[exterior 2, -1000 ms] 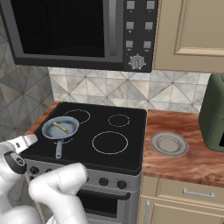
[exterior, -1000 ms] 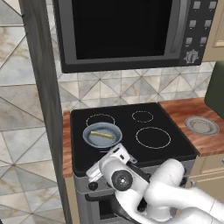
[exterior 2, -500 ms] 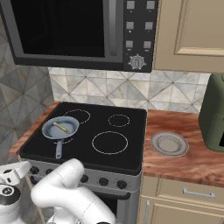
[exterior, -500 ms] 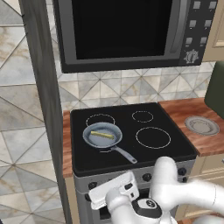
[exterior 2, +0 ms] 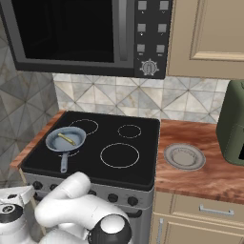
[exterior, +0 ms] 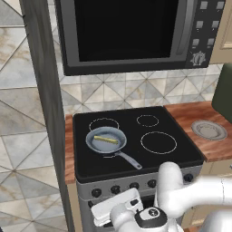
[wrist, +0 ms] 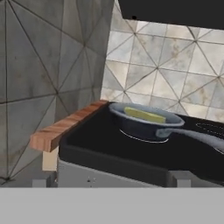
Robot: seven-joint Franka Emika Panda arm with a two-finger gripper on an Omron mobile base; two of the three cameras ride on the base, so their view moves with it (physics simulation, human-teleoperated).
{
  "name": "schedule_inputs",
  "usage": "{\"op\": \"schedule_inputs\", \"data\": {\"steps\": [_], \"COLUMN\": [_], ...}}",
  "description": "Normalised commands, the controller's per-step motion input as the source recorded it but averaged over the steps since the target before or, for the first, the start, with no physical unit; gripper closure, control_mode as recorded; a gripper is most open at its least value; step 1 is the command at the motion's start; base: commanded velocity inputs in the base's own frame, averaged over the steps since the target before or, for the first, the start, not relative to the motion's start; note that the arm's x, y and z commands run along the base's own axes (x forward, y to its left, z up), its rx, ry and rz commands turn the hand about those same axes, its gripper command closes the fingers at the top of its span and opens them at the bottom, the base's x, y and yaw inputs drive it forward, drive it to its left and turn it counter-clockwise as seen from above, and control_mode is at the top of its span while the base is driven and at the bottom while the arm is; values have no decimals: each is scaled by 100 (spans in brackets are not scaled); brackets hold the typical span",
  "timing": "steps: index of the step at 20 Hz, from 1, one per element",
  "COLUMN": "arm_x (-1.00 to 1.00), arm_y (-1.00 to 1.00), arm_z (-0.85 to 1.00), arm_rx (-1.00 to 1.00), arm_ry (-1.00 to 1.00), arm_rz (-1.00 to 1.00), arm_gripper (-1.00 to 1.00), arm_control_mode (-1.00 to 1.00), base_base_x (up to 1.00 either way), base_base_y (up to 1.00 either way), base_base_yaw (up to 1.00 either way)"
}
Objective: Pick up the butter stick and place it in the pan. Then turn on the burner for the pan.
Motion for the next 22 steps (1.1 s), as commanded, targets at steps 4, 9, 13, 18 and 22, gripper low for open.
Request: {"op": "schedule_inputs", "data": {"steps": [4, 9, 13, 18, 22], "arm_x": [14, 25, 35, 43, 30], "arm_y": [16, 16, 18, 21, 10], "arm_z": [-39, -33, -19, -23, -31], "arm_rx": [15, 13, 7, -2, -2], "arm_ry": [0, 0, 2, 9, 6], "arm_rz": [-9, -15, -16, -6, 0], "arm_gripper": [-100, -100, -100, -100, -100], "arm_control_mode": [-100, -100, -100, -100, -100], "base_base_x": [0, 0, 0, 0, 0], "base_base_y": [0, 0, 0, 0, 0], "base_base_yaw": [0, 0, 0, 0, 0]}}
